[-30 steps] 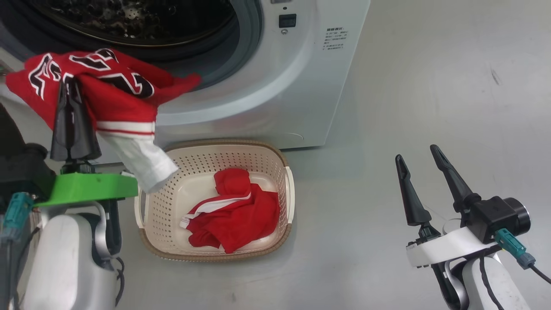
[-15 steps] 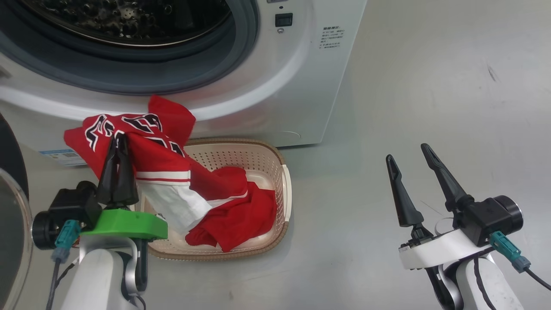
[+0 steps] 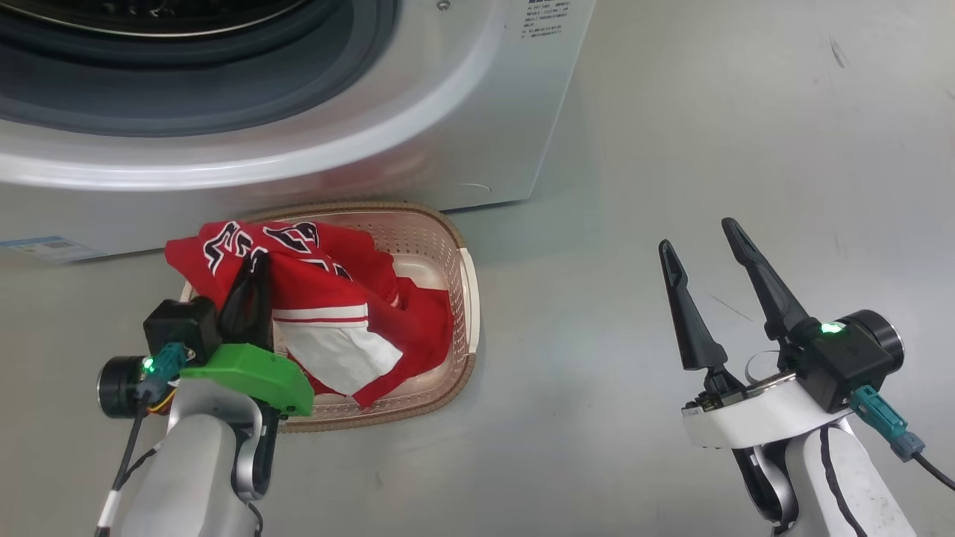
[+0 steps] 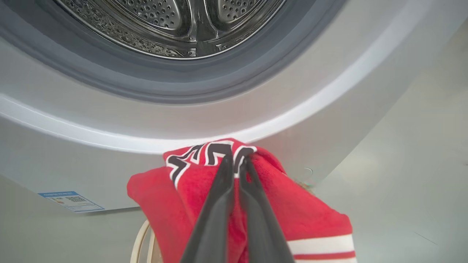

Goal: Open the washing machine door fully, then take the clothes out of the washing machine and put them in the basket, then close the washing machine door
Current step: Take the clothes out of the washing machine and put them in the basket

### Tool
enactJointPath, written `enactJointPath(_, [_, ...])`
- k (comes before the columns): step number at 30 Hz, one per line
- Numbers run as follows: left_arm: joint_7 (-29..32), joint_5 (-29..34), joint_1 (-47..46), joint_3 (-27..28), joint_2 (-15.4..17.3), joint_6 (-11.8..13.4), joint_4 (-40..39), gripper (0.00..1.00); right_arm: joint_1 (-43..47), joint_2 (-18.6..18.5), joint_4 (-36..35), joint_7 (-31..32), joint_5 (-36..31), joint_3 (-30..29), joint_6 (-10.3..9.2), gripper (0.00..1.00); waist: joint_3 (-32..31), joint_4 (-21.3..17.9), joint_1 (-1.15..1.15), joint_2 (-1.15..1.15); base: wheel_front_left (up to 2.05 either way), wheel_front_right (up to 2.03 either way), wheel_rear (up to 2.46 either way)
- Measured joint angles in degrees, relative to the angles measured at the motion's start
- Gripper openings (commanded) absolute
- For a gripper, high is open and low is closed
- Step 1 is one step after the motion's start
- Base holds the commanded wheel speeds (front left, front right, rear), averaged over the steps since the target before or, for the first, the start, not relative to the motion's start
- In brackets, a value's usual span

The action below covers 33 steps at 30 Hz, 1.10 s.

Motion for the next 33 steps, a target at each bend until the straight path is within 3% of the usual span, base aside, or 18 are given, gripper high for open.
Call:
enactJointPath(14, [5.49,0.03,-9.68,0.82,0.18,-0.42,14.81,0.00,-4.21,0.23,-1.13,0.00,1.05,1.85,0.02,1.00,8.07,-3.78,0.00,0.00,0.00,0.00,0.00])
enactJointPath(33, [8.02,-2.36,-17.91,4.21,2.45,0.63,29.24,0.00,-7.83,0.52,-0.77,-0.01,2.14,2.14,0.19,1.00,15.24,-9.23,0.00,0.00,0.00,0.00,0.00])
